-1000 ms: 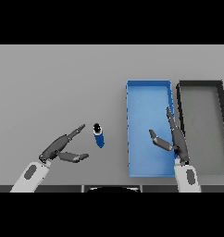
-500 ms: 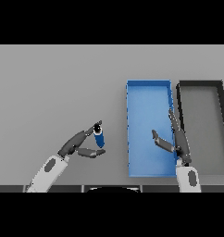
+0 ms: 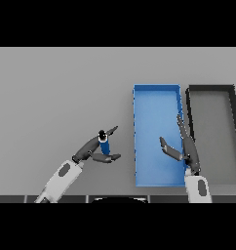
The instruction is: Pick up the blue pipe and place it into the blue bin.
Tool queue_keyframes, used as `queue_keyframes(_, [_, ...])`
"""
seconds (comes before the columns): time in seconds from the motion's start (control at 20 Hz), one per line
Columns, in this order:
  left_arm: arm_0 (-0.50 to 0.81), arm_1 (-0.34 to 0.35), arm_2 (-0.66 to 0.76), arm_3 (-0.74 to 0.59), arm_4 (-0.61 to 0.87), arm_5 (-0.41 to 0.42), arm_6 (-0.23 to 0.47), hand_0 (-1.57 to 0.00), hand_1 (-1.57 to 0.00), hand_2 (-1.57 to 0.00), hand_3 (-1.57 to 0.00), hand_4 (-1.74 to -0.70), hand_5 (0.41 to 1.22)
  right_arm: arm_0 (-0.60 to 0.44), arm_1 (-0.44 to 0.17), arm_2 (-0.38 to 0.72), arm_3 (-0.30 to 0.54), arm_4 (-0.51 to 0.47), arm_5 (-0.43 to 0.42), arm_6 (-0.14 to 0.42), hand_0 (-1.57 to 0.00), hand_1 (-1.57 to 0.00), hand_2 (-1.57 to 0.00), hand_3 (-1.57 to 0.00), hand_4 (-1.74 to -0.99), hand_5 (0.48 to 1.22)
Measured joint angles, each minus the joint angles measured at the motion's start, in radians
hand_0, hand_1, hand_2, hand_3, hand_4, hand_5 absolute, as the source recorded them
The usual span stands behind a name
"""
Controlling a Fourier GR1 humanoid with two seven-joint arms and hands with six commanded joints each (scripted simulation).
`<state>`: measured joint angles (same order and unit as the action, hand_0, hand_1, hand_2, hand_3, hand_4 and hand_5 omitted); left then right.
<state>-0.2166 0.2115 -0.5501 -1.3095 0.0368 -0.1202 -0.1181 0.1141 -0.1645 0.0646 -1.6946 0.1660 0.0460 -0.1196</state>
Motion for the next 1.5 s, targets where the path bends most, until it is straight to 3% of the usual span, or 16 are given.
queue_keyframes(0.05, [0.010, -0.009, 0.006, 0.003, 0.017, -0.005, -0.013, -0.01, -0.16, -0.31, -0.28, -1.24, 0.613, -0.012, -0.008, -0.009, 0.010, -0.006, 0.001, 0.014, 0.00, 0.00, 0.00, 0.00, -1.217, 0.655])
queue_keyframes(0.1, [0.011, -0.027, 0.011, 0.013, 0.033, -0.009, -0.023, -0.12, -0.32, -0.49, -0.53, -1.28, 0.735, -0.013, -0.009, -0.014, 0.009, -0.019, 0.008, 0.002, 0.00, 0.00, 0.00, 0.00, -1.220, 0.656])
queue_keyframes(0.2, [0.013, -0.054, 0.017, 0.005, 0.061, -0.009, -0.024, -0.60, -0.75, -0.87, -0.91, -1.44, 0.910, -0.021, -0.003, -0.011, 0.024, -0.011, 0.004, 0.012, 0.00, 0.00, 0.00, 0.00, -1.219, 0.657])
queue_keyframes(0.35, [0.010, -0.059, 0.015, 0.010, 0.070, -0.014, -0.011, -1.07, -1.15, -1.21, -1.19, -1.58, 1.062, -0.013, -0.003, -0.009, 0.016, -0.014, 0.007, -0.011, 0.00, 0.00, 0.00, 0.00, -1.233, 0.660])
queue_keyframes(0.5, [0.024, -0.052, -0.012, -0.010, 0.040, 0.013, -0.045, -1.32, -1.36, -1.39, -1.38, -1.51, 1.139, -0.009, 0.004, -0.008, 0.006, -0.019, 0.005, 0.010, 0.00, 0.00, 0.00, 0.00, -1.222, 0.646])
queue_keyframes(0.65, [0.037, -0.067, -0.015, -0.027, 0.012, 0.031, -0.089, -1.44, -1.46, -1.48, -1.47, -1.48, 1.179, -0.024, -0.001, -0.013, -0.004, -0.029, 0.008, 0.027, 0.00, 0.00, 0.00, 0.00, -1.217, 0.631])
queue_keyframes(0.85, [0.010, -0.090, 0.002, -0.103, 0.021, 0.045, -0.098, -1.52, -1.53, -1.53, -1.53, -1.47, 1.204, -0.034, 0.004, -0.015, 0.017, -0.038, 0.015, 0.035, 0.00, 0.00, 0.00, 0.00, -1.226, 0.636])
queue_keyframes(1.25, [-0.051, -0.095, -0.007, -0.251, 0.053, -0.001, 0.008, -1.56, -1.56, -1.56, -1.56, -1.47, 1.218, -0.019, -0.004, -0.006, 0.020, 0.005, -0.002, 0.014, 0.00, 0.00, 0.00, 0.00, -1.161, 0.644])
queue_keyframes(1.5, [-0.053, -0.104, -0.015, -0.264, 0.025, -0.005, 0.052, -1.57, -1.57, -1.57, -1.57, -1.47, 1.220, -0.016, -0.015, -0.015, 0.018, -0.004, 0.005, -0.003, 0.00, 0.00, 0.00, 0.00, -1.141, 0.643])
